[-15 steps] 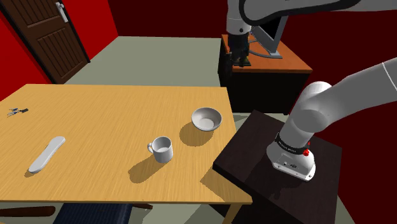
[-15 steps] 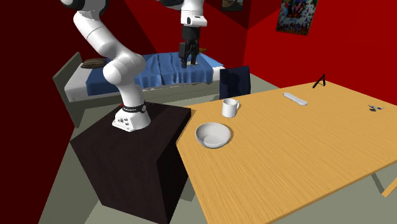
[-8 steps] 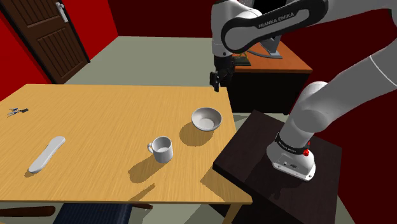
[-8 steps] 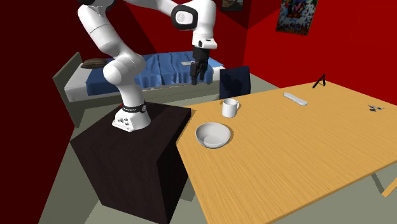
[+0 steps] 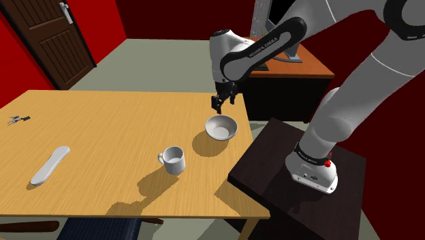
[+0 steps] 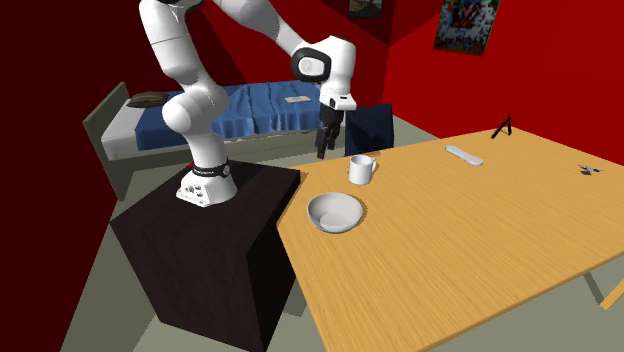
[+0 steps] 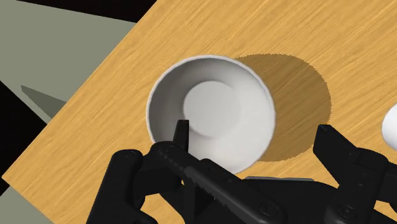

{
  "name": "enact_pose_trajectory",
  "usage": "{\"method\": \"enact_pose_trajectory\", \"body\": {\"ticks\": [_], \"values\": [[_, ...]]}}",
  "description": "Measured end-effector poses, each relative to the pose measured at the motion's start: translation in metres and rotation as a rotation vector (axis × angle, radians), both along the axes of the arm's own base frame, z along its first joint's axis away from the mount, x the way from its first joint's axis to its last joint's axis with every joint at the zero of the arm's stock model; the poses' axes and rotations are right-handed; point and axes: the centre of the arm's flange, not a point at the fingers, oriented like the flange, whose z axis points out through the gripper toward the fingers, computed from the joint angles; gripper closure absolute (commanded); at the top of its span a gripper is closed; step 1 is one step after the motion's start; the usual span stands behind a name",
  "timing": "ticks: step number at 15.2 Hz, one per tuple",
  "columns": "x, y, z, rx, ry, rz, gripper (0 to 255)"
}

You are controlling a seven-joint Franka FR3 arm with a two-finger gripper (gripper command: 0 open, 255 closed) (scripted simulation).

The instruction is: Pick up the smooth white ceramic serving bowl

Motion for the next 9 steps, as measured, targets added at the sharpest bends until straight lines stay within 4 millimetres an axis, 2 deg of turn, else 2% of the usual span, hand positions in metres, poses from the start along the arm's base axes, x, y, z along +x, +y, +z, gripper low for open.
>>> {"method": "enact_pose_trajectory", "body": {"ticks": [9], "values": [[0.045, 0.031, -0.106, -0.003, 0.010, -0.010, 0]]}}
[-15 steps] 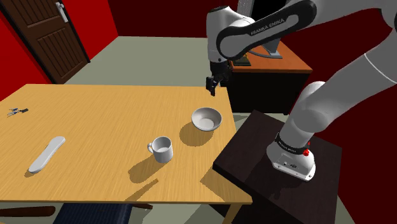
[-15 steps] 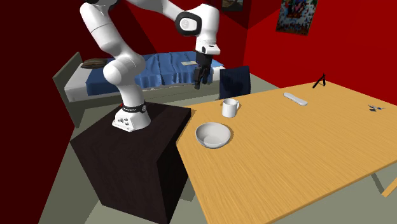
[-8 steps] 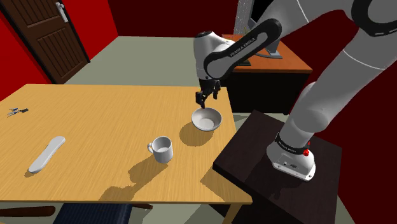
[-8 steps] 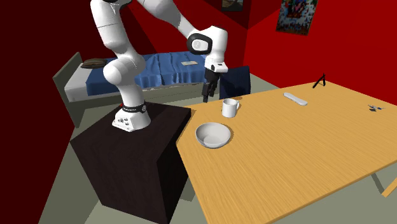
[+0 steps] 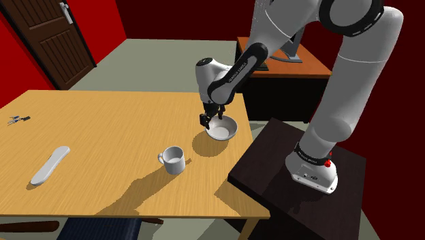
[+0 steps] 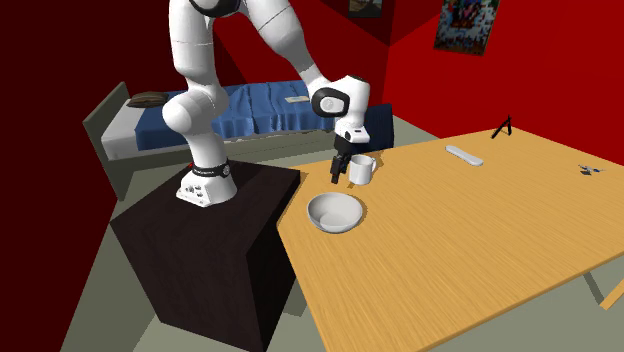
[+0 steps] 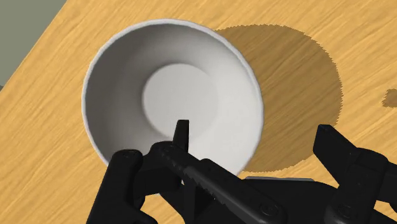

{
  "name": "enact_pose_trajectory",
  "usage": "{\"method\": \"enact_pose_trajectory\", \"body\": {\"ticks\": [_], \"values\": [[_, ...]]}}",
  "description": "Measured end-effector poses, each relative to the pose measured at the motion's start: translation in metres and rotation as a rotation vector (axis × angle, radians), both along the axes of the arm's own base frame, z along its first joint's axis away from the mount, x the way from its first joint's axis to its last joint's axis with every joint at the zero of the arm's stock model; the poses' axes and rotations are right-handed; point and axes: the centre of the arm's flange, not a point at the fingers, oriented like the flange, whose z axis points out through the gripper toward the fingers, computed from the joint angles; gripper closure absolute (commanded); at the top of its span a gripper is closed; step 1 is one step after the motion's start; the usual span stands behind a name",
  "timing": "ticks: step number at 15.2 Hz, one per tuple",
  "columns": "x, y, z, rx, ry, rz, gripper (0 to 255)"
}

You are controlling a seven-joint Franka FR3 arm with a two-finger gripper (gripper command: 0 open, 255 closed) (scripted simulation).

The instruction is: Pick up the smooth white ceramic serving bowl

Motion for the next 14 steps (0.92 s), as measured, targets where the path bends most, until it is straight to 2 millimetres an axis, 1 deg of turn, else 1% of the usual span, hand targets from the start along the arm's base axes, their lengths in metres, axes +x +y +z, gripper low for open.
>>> {"method": "enact_pose_trajectory", "body": {"ticks": [2, 3, 5, 9, 10, 11, 12, 14], "values": [[0.011, 0.006, -0.022, -0.001, 0.003, -0.002, 0], [0.011, 0.009, -0.030, -0.001, 0.004, -0.003, 0], [0.015, 0.011, -0.041, 0.000, 0.004, -0.003, 0], [0.014, 0.011, -0.063, 0.000, 0.005, -0.004, 0], [0.016, 0.012, -0.071, 0.000, 0.004, -0.004, 0], [0.016, 0.012, -0.075, 0.000, 0.005, -0.004, 0], [0.015, 0.012, -0.076, 0.000, 0.005, -0.004, 255], [0.015, 0.012, -0.078, 0.000, 0.004, -0.004, 255]]}}
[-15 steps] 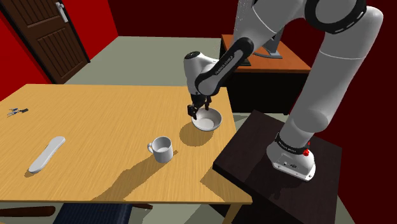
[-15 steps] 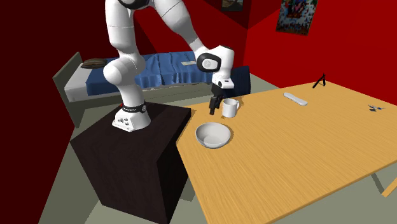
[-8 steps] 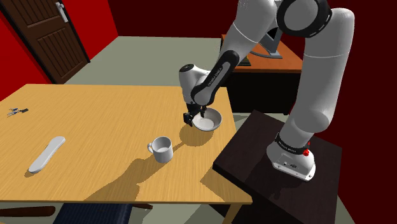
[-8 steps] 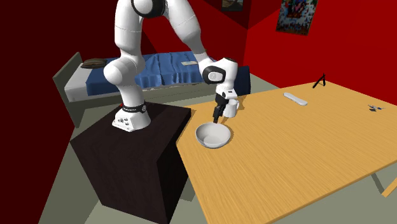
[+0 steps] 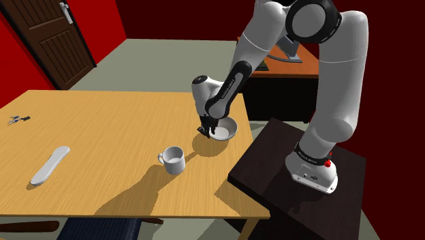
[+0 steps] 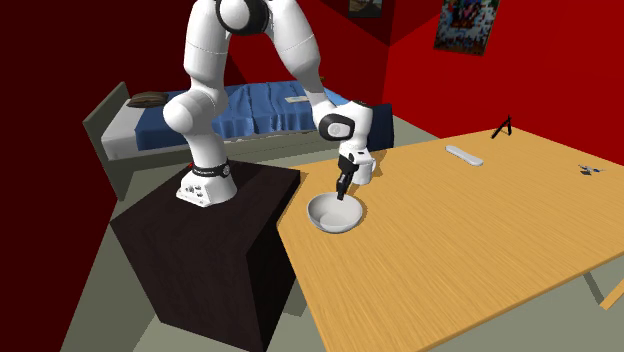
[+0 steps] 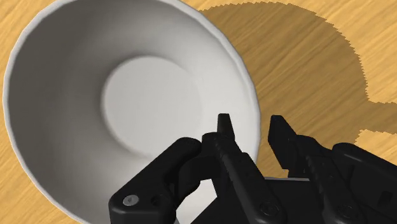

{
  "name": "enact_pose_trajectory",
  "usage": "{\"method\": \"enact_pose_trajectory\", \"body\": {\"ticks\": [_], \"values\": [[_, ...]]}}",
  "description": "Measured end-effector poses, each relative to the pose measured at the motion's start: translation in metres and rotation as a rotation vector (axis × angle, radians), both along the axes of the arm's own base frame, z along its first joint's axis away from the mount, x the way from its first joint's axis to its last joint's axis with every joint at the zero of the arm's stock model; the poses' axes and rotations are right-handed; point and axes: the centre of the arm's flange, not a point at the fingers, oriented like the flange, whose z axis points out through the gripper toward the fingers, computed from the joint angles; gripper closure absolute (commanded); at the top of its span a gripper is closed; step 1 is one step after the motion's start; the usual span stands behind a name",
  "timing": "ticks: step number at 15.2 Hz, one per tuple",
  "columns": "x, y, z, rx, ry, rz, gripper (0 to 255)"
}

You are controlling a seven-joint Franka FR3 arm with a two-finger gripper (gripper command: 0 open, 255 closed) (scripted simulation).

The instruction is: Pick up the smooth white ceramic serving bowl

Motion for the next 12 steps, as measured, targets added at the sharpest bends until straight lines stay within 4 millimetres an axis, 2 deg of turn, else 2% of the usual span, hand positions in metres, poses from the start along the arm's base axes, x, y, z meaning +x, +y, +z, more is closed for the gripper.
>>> {"method": "enact_pose_trajectory", "body": {"ticks": [8, 12], "values": [[0.000, 0.000, 0.000, 0.000, 0.000, 0.000, 255], [0.000, 0.000, 0.017, 0.000, 0.000, 0.000, 255]]}}
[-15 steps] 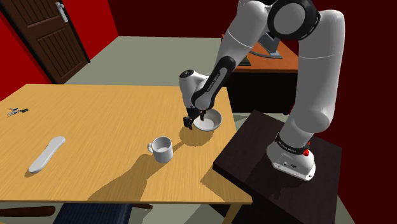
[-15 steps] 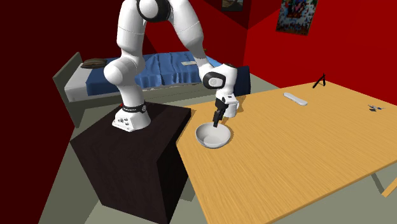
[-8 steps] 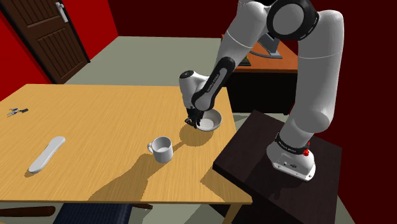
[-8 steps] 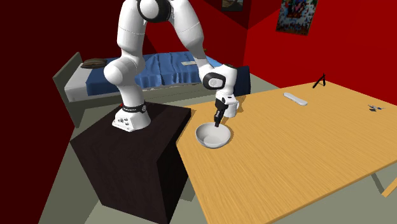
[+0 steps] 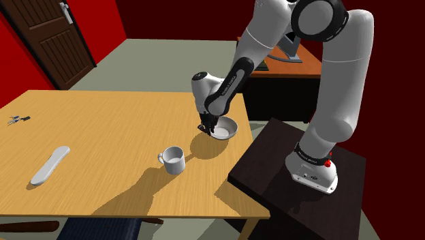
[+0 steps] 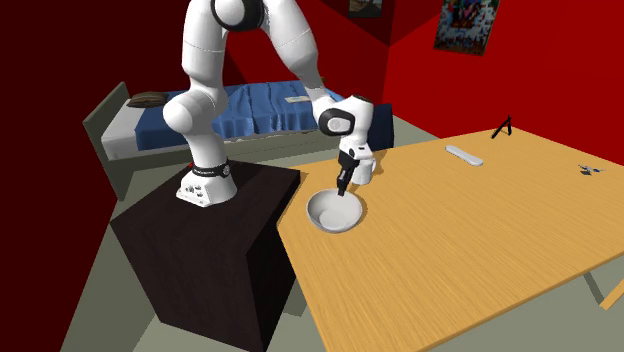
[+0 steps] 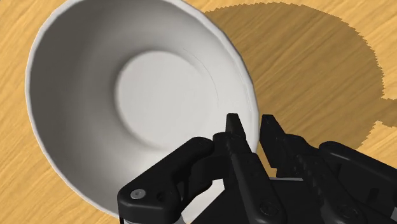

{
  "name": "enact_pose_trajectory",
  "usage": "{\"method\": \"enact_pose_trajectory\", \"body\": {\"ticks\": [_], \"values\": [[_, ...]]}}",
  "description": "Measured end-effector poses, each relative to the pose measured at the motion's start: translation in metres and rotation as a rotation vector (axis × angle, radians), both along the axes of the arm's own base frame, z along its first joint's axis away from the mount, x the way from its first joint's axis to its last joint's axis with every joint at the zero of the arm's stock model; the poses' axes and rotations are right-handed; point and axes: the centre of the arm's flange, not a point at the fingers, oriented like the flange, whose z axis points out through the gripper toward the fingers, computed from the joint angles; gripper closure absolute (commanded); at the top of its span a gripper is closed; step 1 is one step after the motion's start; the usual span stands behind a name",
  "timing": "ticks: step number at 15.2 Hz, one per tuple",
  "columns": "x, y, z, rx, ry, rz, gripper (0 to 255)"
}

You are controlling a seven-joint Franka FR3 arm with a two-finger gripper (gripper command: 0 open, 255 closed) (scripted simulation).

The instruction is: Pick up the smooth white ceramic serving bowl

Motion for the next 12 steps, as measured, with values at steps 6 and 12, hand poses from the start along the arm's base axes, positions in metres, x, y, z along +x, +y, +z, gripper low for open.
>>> {"method": "enact_pose_trajectory", "body": {"ticks": [6, 12], "values": [[-0.001, 0.000, 0.031, 0.000, 0.000, 0.000, 255], [0.000, 0.001, 0.061, 0.000, 0.000, 0.000, 255]]}}
